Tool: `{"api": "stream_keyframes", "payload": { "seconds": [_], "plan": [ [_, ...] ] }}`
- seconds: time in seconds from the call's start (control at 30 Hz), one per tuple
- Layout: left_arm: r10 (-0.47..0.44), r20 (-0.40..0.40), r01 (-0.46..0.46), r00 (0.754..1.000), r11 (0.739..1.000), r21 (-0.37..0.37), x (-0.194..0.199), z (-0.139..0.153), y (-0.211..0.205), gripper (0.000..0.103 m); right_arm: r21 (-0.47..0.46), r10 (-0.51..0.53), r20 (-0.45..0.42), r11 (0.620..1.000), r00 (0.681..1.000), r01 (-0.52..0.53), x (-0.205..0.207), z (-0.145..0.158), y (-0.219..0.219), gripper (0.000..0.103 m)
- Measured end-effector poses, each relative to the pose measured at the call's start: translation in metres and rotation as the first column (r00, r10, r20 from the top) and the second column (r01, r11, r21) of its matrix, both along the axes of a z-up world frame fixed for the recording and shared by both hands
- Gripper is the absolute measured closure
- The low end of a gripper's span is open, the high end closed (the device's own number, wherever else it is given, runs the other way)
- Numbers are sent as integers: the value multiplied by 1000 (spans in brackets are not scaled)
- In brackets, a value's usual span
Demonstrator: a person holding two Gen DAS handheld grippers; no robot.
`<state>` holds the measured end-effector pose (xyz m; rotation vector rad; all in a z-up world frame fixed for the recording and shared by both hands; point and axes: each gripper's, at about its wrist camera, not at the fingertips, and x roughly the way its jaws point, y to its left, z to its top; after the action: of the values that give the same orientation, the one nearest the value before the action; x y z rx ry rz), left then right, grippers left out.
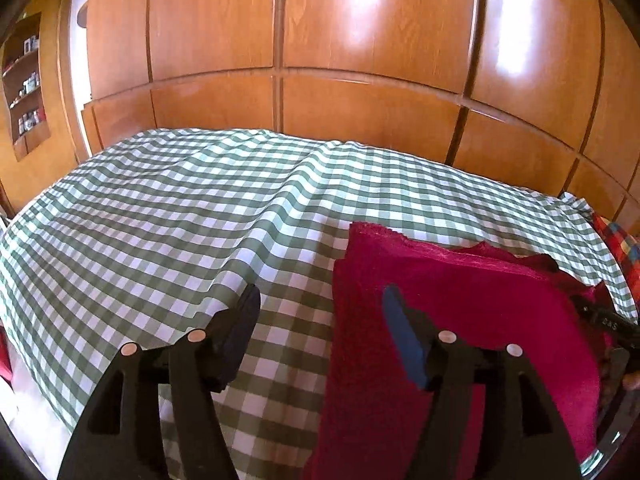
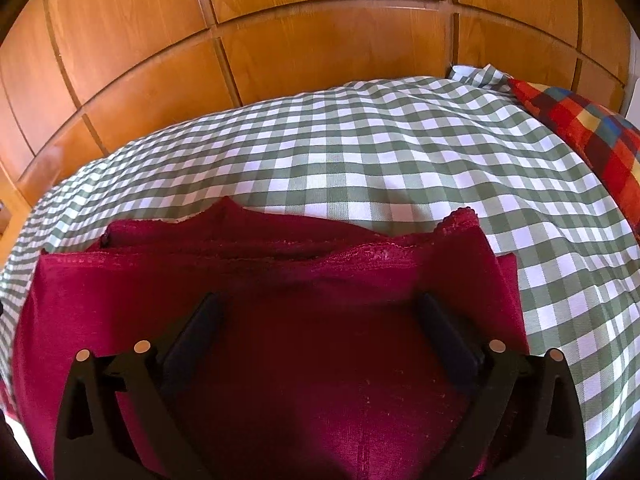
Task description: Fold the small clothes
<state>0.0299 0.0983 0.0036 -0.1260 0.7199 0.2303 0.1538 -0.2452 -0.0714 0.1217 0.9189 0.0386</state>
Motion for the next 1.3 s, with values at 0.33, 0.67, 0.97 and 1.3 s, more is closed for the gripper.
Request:
{"api": "stream_keyframes", "payload": {
  "seconds": [0.33, 0.67, 0.97, 1.3],
  "plan": [
    [-59, 22, 58, 998, 997, 57, -9, 8, -25, 37, -58, 41, -92, 997, 995, -47, 11, 0, 4, 4],
    [-121, -89, 127, 989, 990, 66, 10, -29, -49, 37, -108, 26, -136, 993, 990, -41, 23, -7, 6, 3],
    [-123, -110, 126, 986, 992, 14, 10, -42, -41, 24, 17, 52, -85, 999, 995, -51, 3, 18, -13, 4],
    [-174, -31, 174, 984, 985, 13, -4, -18, -38, 19, 260, -40, -51, 964, 998, 52, -75, 40, -106, 33]
  ]
}}
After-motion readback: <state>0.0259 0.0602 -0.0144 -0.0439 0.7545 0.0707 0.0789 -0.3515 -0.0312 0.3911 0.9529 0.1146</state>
